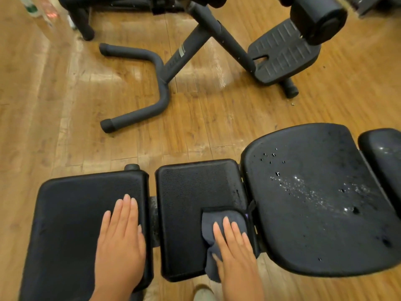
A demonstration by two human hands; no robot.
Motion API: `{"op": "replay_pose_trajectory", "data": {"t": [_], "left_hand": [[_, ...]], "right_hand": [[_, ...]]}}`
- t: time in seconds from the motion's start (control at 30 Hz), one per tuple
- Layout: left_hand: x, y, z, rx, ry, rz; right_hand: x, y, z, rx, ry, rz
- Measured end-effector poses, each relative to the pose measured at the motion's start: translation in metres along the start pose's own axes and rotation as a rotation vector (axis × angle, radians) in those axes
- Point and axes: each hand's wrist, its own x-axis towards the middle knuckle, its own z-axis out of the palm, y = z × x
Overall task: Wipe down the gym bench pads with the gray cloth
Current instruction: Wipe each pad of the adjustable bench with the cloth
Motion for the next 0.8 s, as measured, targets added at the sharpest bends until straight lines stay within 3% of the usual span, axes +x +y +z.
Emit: {"op": "replay_pose_trajectory", "data": {"t": [0.13,0.43,0.6,0.8], "left_hand": [[0.000,-0.001,0.002,-0.002,0.004,-0.001],[0.000,0.000,0.005,0.022,0.032,0.004],[-0.001,0.002,0.002,0.037,0.029,-0.006],[-0.001,0.003,0.003,0.047,0.042,-0.020]], "right_hand": [[0.049,0.002,-0.015,-0.067,0.026,0.122],[0.162,0.019,-0.031,-0.009,0.002,0.121],[0.143,0.025,-0.032,0.061,-0.011,0.066],[0.053,0.020,-0.014,0.024,0.097,0.081]]}}
